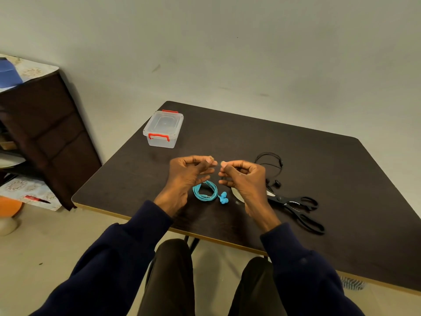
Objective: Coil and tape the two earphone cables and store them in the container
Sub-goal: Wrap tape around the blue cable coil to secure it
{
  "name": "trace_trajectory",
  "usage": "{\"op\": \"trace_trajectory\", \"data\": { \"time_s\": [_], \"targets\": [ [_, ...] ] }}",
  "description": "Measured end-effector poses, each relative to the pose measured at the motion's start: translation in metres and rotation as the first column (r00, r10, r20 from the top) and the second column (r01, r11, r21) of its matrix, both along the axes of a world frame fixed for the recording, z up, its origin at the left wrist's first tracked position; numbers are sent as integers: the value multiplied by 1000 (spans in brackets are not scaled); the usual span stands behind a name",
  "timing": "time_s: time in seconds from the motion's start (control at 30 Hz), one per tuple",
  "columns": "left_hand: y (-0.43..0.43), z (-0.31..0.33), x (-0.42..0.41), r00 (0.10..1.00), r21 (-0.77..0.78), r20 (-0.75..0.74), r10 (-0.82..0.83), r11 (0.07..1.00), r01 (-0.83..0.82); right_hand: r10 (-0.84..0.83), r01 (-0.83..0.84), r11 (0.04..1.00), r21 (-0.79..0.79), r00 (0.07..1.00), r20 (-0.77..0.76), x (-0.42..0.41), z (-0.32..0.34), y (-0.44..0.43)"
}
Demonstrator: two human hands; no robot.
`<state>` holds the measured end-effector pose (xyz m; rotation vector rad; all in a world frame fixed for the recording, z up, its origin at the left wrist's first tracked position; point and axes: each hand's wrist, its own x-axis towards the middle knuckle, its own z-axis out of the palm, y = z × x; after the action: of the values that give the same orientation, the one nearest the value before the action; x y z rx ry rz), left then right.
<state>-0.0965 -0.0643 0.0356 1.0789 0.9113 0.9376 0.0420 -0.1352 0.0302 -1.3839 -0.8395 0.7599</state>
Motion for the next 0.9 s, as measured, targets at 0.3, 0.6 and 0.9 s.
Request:
{"op": "trace_trajectory", "data": {
  "time_s": [0.3, 0.6, 0.9],
  "targets": [
    [5, 3, -7, 997, 155, -75, 9, 988, 3, 39, -46, 998, -36, 981, -191, 5, 4, -1],
    [8, -4, -3, 923, 635, -306, 232, 773, 16, 70, -71, 997, -5, 985, -158, -5, 7, 4],
    [5, 2, -2, 921, 670, -301, 246, 742, 21, 148, -154, 987, -53, 983, -104, 3, 6, 5]
  ]
}}
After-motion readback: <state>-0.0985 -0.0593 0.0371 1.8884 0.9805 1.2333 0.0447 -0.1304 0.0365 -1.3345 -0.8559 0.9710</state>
